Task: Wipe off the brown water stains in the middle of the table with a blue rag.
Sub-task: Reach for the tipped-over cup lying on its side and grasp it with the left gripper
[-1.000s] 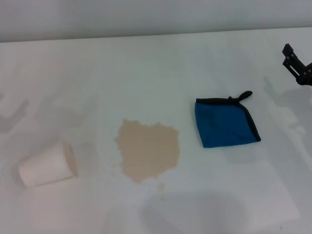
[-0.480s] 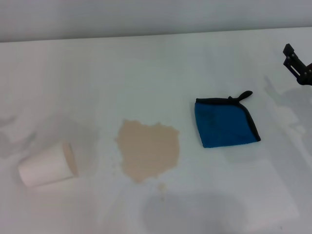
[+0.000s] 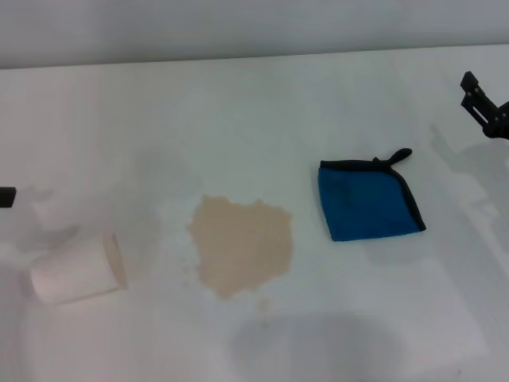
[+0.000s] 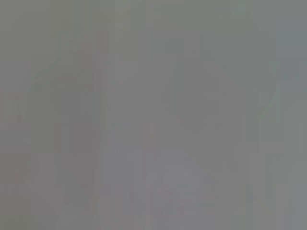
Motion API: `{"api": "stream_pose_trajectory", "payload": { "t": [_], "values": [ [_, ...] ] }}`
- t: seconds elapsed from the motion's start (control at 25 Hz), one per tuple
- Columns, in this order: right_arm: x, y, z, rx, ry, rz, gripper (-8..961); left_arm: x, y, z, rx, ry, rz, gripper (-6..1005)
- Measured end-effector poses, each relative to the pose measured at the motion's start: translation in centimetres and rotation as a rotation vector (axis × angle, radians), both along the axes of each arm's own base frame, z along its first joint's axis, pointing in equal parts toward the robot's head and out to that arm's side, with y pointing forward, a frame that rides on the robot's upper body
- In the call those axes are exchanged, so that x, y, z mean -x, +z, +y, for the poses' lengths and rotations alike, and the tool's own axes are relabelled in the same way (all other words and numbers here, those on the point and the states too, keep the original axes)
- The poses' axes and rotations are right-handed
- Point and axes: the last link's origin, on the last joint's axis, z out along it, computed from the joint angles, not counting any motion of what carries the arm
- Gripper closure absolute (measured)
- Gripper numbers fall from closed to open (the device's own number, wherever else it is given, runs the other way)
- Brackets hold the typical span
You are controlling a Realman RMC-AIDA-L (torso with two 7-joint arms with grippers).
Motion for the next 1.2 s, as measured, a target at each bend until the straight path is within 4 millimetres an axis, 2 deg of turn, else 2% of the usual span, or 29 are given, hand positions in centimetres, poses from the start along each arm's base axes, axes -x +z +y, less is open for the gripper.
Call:
{"api": "stream_pose_trajectory", "payload": {
  "t": [0.08,0.32,0.44,0.6,0.64,0.96,1.04,1.2],
  "values": [
    [0.0,0.1,0.2,-0.002,-0.002,-0.001,112,-0.4,0.0,0.3,0.013,-0.016,0.013,116],
    [0.0,0.9,0.5,-0.056,-0.013,0.021,112,-3.7,-1.0,2.6,0.159,-0.139,0.189,116],
    [-0.1,1.0,0.6,-0.065,-0.020,0.026,112,-4.4,-1.8,2.7,0.245,-0.142,0.259,116],
    [-0.2,1.0,0.7,-0.073,-0.035,0.035,113,-4.7,-2.7,2.7,0.301,-0.140,0.316,116],
    [-0.2,1.0,0.8,-0.074,-0.042,0.037,113,-4.8,-3.5,2.7,0.323,-0.153,0.341,116],
    [-0.5,0.7,0.7,-0.059,-0.060,0.034,113,-4.3,-4.9,2.5,0.352,-0.154,0.391,117],
    [-0.6,0.7,0.6,-0.056,-0.066,0.034,113,-4.0,-6.3,2.3,0.368,-0.157,0.435,117],
    [-0.7,0.6,0.5,-0.052,-0.071,0.034,112,-3.8,-7.5,2.4,0.378,-0.164,0.483,117]
  ]
}}
